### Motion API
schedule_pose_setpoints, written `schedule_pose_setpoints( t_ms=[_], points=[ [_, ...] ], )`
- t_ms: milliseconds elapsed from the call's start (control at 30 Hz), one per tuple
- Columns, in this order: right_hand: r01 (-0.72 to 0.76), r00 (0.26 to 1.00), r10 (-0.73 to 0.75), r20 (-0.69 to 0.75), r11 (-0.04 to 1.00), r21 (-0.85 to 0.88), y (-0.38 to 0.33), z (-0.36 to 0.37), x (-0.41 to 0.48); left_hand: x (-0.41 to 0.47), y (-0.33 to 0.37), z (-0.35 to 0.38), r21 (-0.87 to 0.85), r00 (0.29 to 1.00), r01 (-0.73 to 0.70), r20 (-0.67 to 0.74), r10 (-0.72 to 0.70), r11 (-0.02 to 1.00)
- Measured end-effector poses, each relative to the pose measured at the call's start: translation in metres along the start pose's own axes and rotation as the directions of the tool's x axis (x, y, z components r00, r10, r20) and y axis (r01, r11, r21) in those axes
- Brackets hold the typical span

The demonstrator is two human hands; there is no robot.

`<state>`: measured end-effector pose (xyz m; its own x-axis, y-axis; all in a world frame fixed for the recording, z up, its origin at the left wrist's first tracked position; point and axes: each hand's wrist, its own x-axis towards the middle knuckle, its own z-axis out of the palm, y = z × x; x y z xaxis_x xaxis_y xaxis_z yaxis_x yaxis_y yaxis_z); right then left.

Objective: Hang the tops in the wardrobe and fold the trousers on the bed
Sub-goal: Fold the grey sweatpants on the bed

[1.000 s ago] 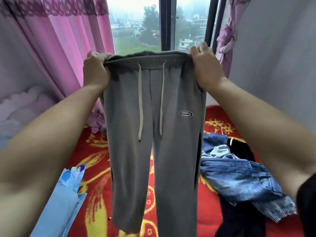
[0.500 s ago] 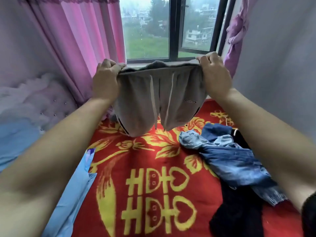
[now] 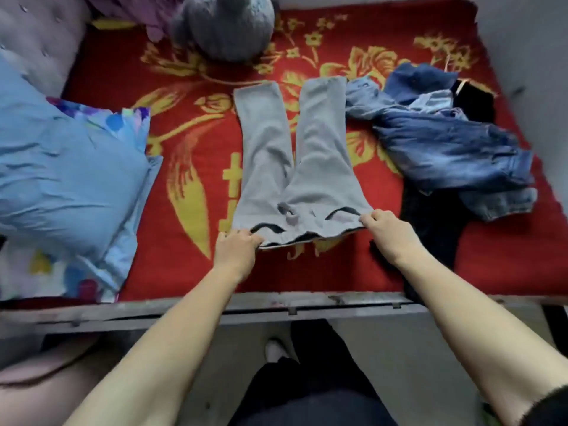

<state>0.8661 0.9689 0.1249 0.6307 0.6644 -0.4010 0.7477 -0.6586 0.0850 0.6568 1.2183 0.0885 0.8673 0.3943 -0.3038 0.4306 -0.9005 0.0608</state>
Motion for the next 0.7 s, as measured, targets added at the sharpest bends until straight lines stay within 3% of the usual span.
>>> schedule_pose_setpoints(
  t_ms=[133, 433, 567, 700],
  points=[
    [-0.022, 0.991, 0.024, 0.135, 1.000, -0.017, -0.010, 0.067, -0.022, -0.025, 0.013, 0.056, 0.079, 0.994, -0.009, 0.114, 0.000, 0.997],
    [0.008, 0.988, -0.008, 0.151, 1.000, 0.001, -0.017, 0.197, -0.037, -0.036, 0.033, 0.160, 0.126, 0.965, 0.003, 0.260, -0.036, 0.992],
    [-0.015, 0.960, 0.003, 0.281, 0.999, 0.040, -0.025, 0.267, -0.035, -0.048, 0.043, 0.229, 0.122, 0.909, -0.004, 0.415, -0.047, 0.993],
    [-0.051, 0.865, -0.069, 0.496, 0.973, 0.225, -0.023, 0.300, -0.026, -0.053, 0.051, 0.268, 0.043, 0.788, 0.086, 0.609, -0.095, 0.995]
  ],
)
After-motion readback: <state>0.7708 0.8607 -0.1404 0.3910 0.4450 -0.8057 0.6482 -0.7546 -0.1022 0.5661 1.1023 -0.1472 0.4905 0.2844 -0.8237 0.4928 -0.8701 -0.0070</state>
